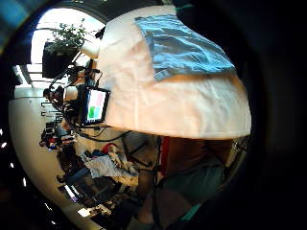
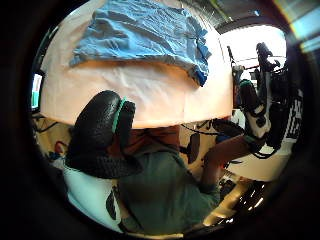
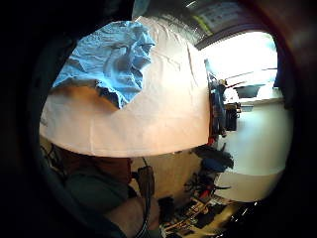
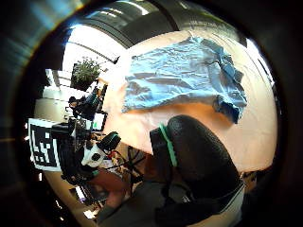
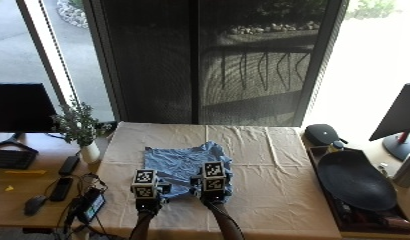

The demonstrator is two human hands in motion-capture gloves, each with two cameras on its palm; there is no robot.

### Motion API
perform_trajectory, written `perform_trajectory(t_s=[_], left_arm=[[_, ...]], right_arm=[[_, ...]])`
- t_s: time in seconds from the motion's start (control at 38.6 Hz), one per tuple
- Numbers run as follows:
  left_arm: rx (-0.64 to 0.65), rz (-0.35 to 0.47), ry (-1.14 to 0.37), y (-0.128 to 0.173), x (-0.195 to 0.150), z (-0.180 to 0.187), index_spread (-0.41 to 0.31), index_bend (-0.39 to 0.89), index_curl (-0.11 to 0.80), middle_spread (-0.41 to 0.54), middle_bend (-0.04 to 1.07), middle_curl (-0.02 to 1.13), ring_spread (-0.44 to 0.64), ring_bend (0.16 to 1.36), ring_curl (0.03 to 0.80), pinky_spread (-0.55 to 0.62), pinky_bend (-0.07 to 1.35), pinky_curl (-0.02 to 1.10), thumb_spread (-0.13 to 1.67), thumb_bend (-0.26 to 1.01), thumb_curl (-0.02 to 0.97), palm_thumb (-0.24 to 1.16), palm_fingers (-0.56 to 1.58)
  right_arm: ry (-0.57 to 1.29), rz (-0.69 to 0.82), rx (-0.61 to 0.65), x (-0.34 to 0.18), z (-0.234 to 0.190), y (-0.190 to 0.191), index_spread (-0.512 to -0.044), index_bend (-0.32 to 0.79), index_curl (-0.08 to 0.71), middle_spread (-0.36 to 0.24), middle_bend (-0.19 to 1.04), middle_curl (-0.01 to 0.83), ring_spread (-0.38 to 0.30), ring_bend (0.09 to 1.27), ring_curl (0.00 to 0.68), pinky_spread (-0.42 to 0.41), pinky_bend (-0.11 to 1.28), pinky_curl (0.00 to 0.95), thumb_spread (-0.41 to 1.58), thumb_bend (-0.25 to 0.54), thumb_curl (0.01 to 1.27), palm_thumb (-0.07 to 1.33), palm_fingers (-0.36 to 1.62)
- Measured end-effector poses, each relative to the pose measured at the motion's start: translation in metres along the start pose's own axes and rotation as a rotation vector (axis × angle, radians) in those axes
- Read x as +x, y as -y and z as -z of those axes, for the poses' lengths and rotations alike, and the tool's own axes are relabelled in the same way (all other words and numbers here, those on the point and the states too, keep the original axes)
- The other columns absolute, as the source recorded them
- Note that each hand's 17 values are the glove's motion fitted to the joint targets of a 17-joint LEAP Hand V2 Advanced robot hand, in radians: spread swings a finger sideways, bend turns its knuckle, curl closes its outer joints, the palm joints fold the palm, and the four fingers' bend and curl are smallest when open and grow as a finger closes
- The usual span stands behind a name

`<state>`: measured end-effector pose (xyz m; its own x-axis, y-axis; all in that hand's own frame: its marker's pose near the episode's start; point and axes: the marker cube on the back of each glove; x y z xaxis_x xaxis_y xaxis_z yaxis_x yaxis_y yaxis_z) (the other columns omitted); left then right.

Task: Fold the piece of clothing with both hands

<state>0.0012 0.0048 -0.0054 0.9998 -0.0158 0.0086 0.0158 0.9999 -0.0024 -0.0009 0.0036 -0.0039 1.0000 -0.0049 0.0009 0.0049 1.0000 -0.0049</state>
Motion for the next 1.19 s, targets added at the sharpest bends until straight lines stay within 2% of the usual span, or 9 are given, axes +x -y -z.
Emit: perform_trajectory(t_s=[0.08, 0.16, 0.36, 0.57, 0.73, 1.01, 1.19], left_arm=[[0.01, -0.004, 0.002, 0.0, 0.001, 0.001, -0.057, 0.11, 0.046, 0.036, 0.21, 0.09, 0.16, 0.44, 0.111, 0.18, 0.42, 0.09, 0.58, 0.19, 0.086, 0.31, 0.38], [0.011, -0.006, 0.004, -0.004, 0.003, 0.005, -0.069, 0.12, 0.069, 0.044, 0.21, 0.13, 0.2, 0.47, 0.149, 0.23, 0.45, 0.13, 0.75, 0.19, 0.111, 0.33, 0.35], [0.024, -0.015, -0.029, 0.0, 0.005, 0.001, -0.085, 0.13, 0.119, 0.049, 0.21, 0.2, 0.26, 0.51, 0.193, 0.3, 0.49, 0.17, 0.98, 0.15, 0.164, 0.35, 0.31], [0.055, -0.016, -0.023, 0.002, 0.004, 0.004, -0.091, 0.13, 0.159, 0.051, 0.21, 0.25, 0.28, 0.53, 0.215, 0.33, 0.51, 0.19, 1.07, 0.1, 0.205, 0.36, 0.28], [0.043, 0.0, 0.003, 0.023, 0.002, -0.013, -0.093, 0.13, 0.181, 0.052, 0.21, 0.28, 0.28, 0.54, 0.226, 0.34, 0.52, 0.2, 1.09, 0.06, 0.235, 0.37, 0.27], [-0.09, -0.018, 0.033, 0.073, 0.005, -0.082, -0.082, 0.1, 0.196, 0.066, 0.2, 0.31, 0.29, 0.58, 0.252, 0.33, 0.58, 0.23, 1.07, 0.0, 0.283, 0.4, 0.21], [-0.094, -0.081, 0.015, 0.089, 0.005, -0.108, -0.075, 0.1, 0.197, 0.081, 0.2, 0.33, 0.29, 0.61, 0.266, 0.33, 0.61, 0.24, 1.07, -0.01, 0.305, 0.44, 0.18]], right_arm=[[0.008, 0.017, -0.004, -0.002, 0.004, -0.004, -0.231, 0.1, 0.038, -0.001, 0.18, 0.059, 0.086, 0.23, 0.052, 0.152, 0.59, 0.166, 0.6, 0.195, 0.07, 0.31, 0.21], [0.02, 0.028, -0.005, -0.003, 0.006, -0.006, -0.281, 0.11, 0.063, -0.001, 0.19, 0.087, 0.109, 0.25, 0.079, 0.184, 0.63, 0.211, 0.78, 0.198, 0.1, 0.32, 0.18], [0.008, 0.001, -0.008, 0.001, 0.005, -0.008, -0.347, 0.12, 0.106, -0.001, 0.2, 0.151, 0.143, 0.28, 0.121, 0.227, 0.67, 0.264, 1.06, 0.175, 0.14, 0.34, 0.14], [-0.013, -0.003, -0.019, 0.012, 0.003, 0.0, -0.37, 0.12, 0.136, -0.002, 0.2, 0.2, 0.157, 0.29, 0.151, 0.241, 0.69, 0.291, 1.16, 0.128, 0.18, 0.34, 0.11], [-0.057, -0.05, -0.032, 0.028, -0.019, 0.023, -0.375, 0.12, 0.149, 0.004, 0.2, 0.228, 0.162, 0.31, 0.169, 0.244, 0.7, 0.308, 1.14, 0.086, 0.21, 0.35, 0.09], [-0.106, -0.09, -0.107, 0.05, -0.089, 0.064, -0.375, 0.11, 0.164, 0.025, 0.18, 0.256, 0.179, 0.32, 0.197, 0.241, 0.78, 0.34, 1.08, 0.026, 0.26, 0.41, 0.04], [-0.127, -0.061, -0.154, 0.047, -0.088, 0.05, -0.373, 0.11, 0.169, 0.034, 0.18, 0.266, 0.182, 0.34, 0.211, 0.228, 0.81, 0.351, 1.04, -0.011, 0.28, 0.44, 0.03]])
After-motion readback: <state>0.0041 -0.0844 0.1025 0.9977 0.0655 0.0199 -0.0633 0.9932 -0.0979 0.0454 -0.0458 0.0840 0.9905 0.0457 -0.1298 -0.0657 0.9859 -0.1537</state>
